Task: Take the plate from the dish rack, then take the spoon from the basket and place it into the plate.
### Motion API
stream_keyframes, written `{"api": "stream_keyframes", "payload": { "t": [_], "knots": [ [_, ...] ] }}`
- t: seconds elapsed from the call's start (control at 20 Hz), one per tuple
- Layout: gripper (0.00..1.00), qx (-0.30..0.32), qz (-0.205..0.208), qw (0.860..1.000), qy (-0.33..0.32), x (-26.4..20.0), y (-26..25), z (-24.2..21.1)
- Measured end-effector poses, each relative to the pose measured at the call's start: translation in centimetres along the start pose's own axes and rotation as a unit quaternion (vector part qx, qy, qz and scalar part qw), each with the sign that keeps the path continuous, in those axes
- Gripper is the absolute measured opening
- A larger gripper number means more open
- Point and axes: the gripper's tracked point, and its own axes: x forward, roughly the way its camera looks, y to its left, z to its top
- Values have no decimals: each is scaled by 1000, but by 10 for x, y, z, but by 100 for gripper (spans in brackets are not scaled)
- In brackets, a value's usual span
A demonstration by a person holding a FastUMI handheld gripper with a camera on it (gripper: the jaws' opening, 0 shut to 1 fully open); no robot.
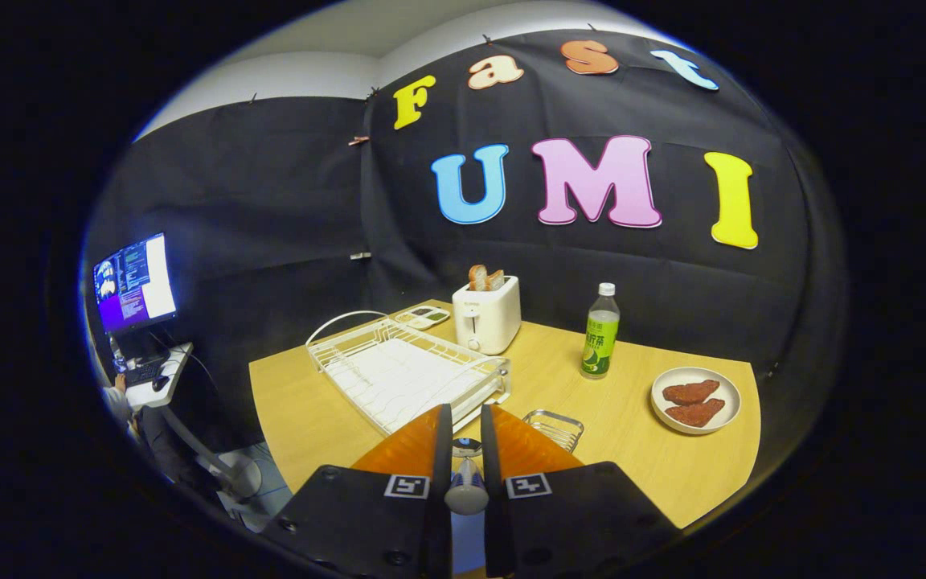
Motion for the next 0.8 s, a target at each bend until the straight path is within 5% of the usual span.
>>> {"api": "stream_keyframes", "payload": {
  "t": [0.8],
  "knots": [
    [20, -1, 34, 992, 120, 42, 32, -106]
  ]
}}
